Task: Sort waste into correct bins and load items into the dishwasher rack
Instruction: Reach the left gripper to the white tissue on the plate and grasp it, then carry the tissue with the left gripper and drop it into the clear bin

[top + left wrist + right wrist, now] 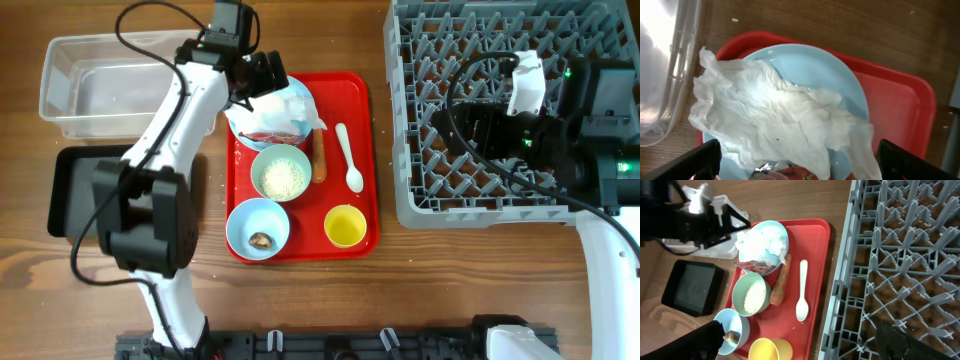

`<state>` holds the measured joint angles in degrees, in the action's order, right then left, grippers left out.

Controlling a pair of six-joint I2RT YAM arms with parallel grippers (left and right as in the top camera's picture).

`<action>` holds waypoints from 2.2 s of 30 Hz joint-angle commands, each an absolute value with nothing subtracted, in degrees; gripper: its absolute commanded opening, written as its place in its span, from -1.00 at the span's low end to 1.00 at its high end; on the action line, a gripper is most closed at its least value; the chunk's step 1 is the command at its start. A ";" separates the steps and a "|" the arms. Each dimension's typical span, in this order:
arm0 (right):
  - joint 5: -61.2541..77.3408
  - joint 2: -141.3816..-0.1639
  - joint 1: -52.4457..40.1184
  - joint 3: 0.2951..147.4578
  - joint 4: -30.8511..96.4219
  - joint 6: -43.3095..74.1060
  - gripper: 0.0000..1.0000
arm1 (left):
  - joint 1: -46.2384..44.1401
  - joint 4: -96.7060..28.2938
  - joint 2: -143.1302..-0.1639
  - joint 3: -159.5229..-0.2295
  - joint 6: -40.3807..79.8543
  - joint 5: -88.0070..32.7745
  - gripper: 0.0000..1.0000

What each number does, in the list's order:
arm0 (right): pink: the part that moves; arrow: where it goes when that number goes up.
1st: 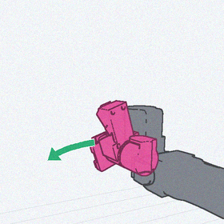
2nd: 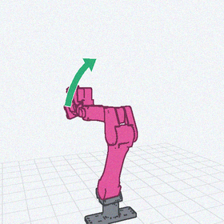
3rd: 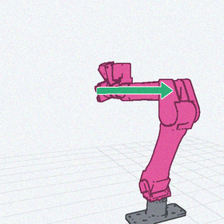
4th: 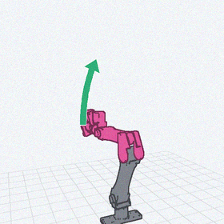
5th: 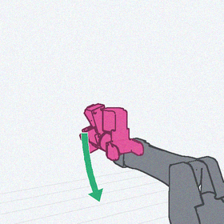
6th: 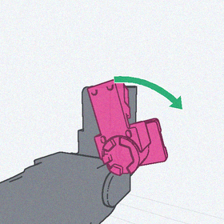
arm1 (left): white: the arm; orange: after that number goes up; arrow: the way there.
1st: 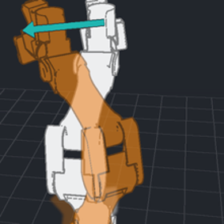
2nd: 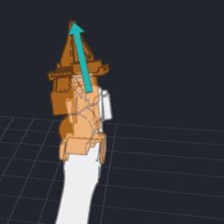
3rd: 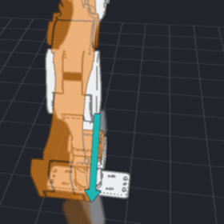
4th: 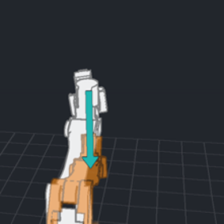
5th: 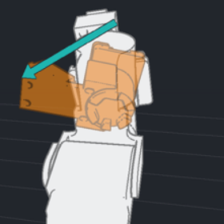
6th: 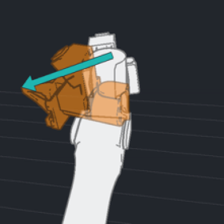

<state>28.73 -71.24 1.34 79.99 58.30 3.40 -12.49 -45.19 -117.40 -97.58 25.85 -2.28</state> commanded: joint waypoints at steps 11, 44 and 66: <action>29.45 -70.94 1.48 81.10 58.74 3.03 0.99 | -15.81 -44.95 -131.33 -98.15 28.18 4.21 0.56; 29.45 -70.94 1.48 81.10 57.45 3.03 1.00 | 12.38 -52.82 -113.65 -112.36 22.70 8.88 -0.55; 29.50 -70.94 1.48 81.10 56.62 3.20 1.00 | 14.00 -50.33 -125.40 -112.51 26.46 2.00 0.99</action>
